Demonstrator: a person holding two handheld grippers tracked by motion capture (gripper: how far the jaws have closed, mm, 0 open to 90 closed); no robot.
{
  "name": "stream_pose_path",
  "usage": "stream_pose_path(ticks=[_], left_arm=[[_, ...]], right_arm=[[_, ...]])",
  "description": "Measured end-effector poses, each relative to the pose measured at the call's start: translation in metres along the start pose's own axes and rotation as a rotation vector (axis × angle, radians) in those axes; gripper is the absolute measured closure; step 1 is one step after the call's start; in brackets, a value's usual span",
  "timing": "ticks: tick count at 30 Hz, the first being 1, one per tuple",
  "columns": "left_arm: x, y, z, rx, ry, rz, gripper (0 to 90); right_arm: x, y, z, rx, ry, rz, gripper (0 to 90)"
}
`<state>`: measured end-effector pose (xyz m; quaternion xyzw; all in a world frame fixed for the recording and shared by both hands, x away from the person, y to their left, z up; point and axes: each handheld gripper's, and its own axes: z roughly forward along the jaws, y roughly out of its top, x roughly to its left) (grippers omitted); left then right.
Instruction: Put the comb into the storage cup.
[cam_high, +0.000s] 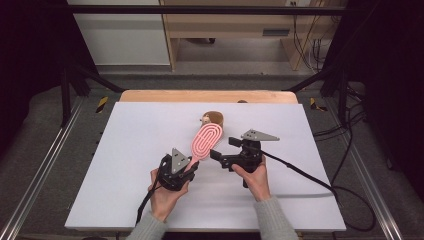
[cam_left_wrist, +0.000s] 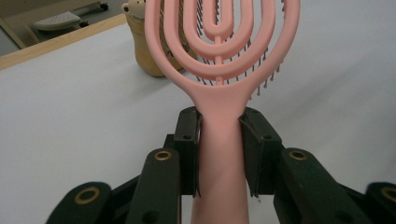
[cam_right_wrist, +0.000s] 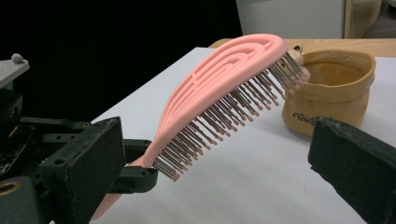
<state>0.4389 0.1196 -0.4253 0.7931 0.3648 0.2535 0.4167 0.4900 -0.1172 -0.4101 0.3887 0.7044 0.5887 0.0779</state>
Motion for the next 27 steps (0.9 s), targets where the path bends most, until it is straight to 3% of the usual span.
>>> stream_pose_path(ticks=[27], left_arm=[[-0.021, 0.003, 0.002, -0.019, -0.02, 0.032, 69.5]], right_arm=[[-0.003, -0.002, 0.006, 0.024, 0.001, 0.058, 19.2]])
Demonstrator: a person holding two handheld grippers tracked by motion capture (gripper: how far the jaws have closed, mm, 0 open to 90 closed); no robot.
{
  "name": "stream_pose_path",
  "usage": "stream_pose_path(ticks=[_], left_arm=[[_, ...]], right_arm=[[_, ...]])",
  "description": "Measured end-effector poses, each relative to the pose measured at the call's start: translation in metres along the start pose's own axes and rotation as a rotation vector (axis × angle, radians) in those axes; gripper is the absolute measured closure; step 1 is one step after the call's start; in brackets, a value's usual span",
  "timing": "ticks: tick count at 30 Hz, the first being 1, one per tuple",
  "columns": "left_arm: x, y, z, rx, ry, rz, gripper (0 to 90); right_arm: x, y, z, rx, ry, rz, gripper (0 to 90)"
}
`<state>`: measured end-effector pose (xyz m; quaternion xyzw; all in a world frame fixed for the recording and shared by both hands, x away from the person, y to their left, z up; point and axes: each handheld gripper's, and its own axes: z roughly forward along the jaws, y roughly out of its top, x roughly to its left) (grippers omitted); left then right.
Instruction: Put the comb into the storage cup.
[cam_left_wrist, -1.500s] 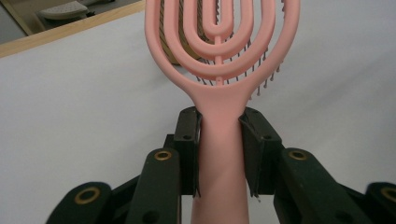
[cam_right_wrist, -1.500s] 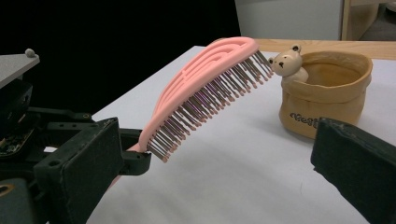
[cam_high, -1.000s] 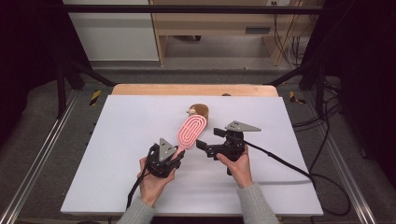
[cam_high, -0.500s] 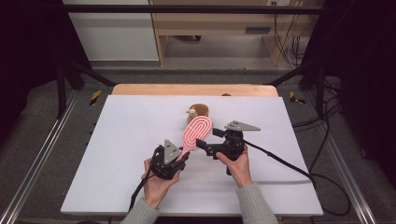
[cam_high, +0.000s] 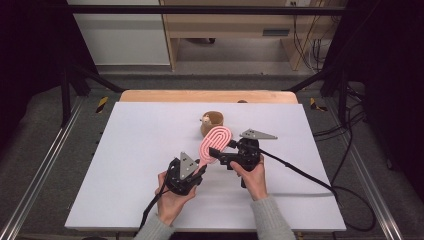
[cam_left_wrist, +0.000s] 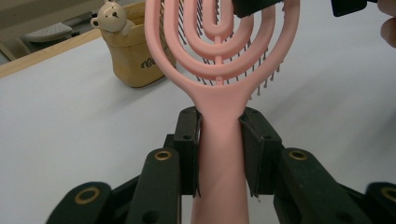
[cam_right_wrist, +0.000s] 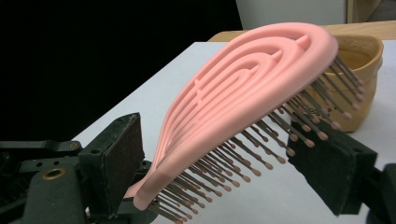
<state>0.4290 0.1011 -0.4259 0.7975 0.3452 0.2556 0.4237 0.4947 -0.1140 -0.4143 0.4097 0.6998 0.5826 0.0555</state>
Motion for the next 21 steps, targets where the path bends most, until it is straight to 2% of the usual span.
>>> stream_pose_path(ticks=[15, 21], left_arm=[[-0.0027, -0.0009, 0.0006, -0.002, -0.002, 0.007, 69.5], [-0.0037, -0.0012, 0.001, -0.01, -0.001, 0.002, 69.5]], right_arm=[[-0.0007, -0.0004, 0.0012, 0.014, 0.005, 0.016, 32.6], [-0.0009, 0.0005, 0.001, 0.019, 0.01, 0.032, 34.5]])
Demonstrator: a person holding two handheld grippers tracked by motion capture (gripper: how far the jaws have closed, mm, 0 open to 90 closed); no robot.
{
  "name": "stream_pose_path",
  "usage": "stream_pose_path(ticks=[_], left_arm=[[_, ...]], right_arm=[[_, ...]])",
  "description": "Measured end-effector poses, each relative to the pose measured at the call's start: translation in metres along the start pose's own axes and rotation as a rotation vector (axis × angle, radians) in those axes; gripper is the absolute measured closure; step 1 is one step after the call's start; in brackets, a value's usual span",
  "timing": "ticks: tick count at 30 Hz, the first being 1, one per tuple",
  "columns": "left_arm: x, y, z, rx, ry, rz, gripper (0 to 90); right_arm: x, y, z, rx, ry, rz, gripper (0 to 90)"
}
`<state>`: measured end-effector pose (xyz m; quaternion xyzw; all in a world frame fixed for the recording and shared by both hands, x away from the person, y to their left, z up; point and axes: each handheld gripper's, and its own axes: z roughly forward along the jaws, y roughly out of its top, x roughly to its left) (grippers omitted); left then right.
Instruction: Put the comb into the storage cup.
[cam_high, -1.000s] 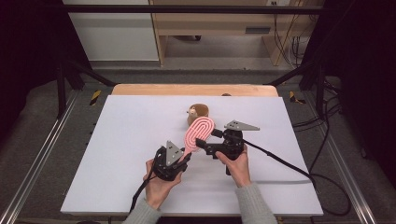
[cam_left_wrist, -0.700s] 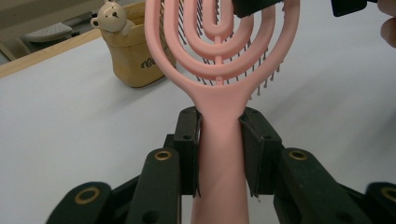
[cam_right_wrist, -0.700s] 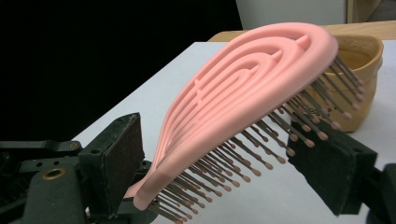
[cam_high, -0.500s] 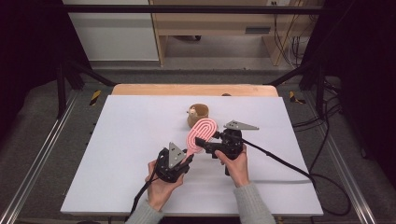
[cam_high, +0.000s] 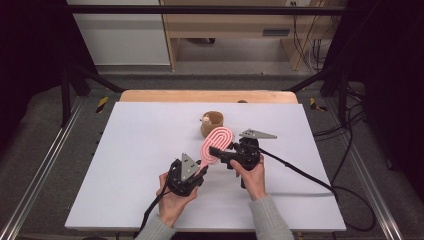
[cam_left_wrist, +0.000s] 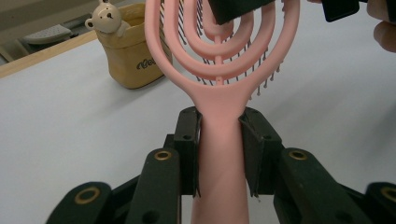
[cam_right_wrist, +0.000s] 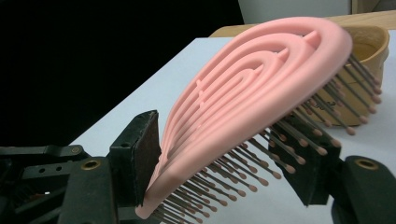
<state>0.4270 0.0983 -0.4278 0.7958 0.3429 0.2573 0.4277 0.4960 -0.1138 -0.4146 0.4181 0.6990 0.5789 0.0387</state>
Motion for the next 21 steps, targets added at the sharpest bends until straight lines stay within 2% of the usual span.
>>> stream_pose_path(ticks=[11, 21], left_arm=[[0.0, -0.0012, 0.0008, -0.006, 0.004, 0.0, 69.5], [-0.0014, -0.0012, 0.0021, -0.016, 0.013, 0.01, 69.5]], right_arm=[[-0.0006, 0.0014, 0.0002, 0.016, 0.017, 0.042, 39.3], [0.0017, 0.0022, -0.0029, -0.004, 0.035, 0.042, 44.7]])
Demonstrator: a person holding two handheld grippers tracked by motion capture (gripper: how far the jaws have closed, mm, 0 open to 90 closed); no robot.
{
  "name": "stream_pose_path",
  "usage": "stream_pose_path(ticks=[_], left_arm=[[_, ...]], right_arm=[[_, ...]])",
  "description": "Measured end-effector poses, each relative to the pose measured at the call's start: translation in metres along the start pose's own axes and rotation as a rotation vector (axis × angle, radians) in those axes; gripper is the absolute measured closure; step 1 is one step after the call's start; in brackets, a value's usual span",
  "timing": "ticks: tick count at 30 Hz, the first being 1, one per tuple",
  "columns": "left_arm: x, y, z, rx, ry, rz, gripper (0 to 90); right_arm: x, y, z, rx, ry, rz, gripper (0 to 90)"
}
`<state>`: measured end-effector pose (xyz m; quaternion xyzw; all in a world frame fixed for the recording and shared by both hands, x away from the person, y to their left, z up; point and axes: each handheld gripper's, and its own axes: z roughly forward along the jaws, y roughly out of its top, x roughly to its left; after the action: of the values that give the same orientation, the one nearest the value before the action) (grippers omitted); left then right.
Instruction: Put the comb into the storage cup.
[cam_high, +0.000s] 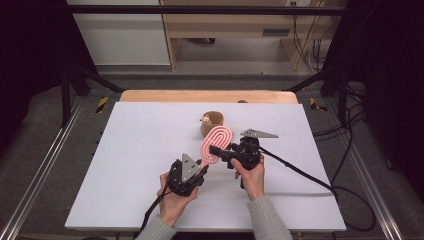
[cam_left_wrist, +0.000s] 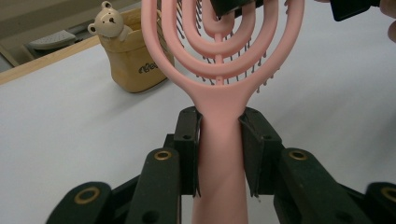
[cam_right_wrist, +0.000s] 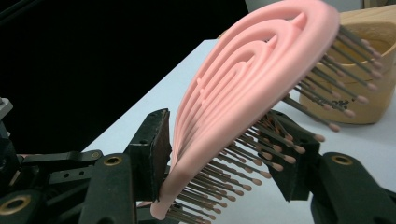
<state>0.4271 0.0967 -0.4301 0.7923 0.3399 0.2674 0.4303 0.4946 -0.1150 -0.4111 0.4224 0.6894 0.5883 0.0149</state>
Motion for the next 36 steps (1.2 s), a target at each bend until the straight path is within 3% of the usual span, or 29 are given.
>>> stream_pose_path(ticks=[36], left_arm=[[-0.004, -0.0003, 0.0026, -0.014, 0.021, 0.015, 69.3]], right_arm=[[0.0059, 0.0021, -0.0072, 0.006, 0.08, 0.065, 62.2]])
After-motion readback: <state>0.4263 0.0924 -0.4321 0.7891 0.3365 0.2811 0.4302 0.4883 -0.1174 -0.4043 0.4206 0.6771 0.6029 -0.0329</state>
